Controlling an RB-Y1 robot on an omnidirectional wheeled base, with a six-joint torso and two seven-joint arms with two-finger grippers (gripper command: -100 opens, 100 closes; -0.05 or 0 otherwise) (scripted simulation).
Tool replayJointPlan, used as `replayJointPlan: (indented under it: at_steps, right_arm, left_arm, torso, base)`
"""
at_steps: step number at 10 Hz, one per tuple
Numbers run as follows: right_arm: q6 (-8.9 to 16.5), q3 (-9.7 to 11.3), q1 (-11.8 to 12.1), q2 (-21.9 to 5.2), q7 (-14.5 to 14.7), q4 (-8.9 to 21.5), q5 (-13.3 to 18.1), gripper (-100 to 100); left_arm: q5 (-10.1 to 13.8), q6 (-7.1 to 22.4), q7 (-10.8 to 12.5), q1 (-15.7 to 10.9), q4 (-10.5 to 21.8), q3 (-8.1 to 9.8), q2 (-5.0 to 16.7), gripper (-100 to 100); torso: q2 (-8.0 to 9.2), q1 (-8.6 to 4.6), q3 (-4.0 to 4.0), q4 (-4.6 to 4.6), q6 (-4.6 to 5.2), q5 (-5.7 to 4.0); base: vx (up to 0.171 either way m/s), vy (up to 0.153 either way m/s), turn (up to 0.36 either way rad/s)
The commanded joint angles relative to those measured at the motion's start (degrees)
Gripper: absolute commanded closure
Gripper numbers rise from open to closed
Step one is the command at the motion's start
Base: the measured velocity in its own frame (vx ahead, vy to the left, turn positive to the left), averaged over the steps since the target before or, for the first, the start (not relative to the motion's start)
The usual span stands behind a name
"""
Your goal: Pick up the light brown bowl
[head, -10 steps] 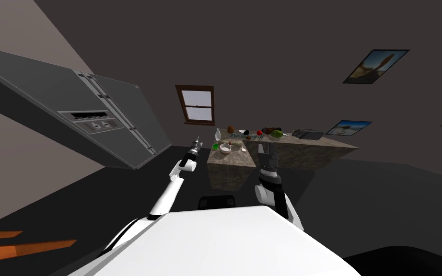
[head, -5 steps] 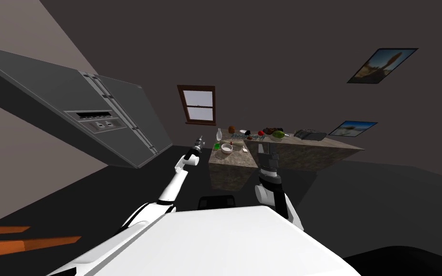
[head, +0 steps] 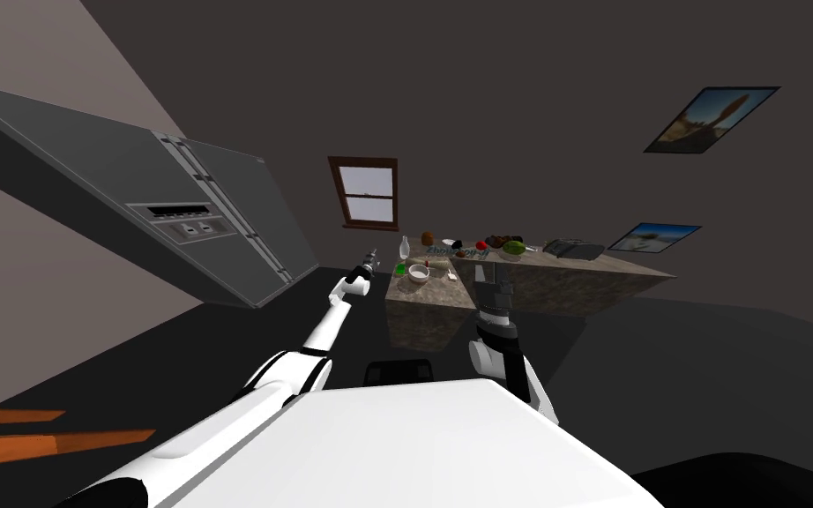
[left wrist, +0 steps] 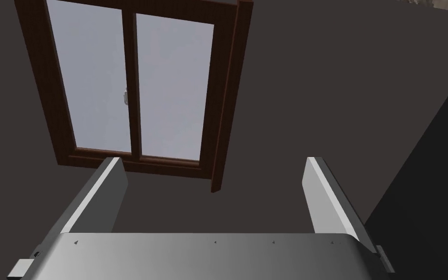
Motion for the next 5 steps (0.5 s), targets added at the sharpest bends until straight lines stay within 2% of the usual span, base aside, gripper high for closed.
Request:
replayJointPlan:
  at_steps: [1, 4, 5]
  right_arm:
    - [0.0, 0.0, 0.0, 0.0, 0.0, 0.0, 0.0, 0]
    - [0.0, 0.0, 0.0, 0.0, 0.0, 0.0, 0.0, 0]
    - [0.0, 0.0, 0.0, 0.0, 0.0, 0.0, 0.0, 0]
  left_arm:
    - [0.3, 2.9, 0.1, -2.9, 2.9, 0.13, -0.1, -100]
    - [0.6, 7.1, 0.1, -7.3, 7.9, 0.35, -0.1, -100]
    - [0.6, 7.6, 0.1, -7.3, 7.9, 0.35, -0.1, -100]
  torso:
    - [0.00, 0.00, 0.00, 0.00, 0.00, 0.00]
    - [0.02, -0.02, 0.01, 0.01, 0.00, -0.01]
    - [0.02, -0.04, 0.01, 0.00, 0.00, -0.01]
  base:
    - [-0.007, 0.002, 0.019]
    - [-0.007, -0.002, 0.008]
    - [0.000, 0.000, 0.000]
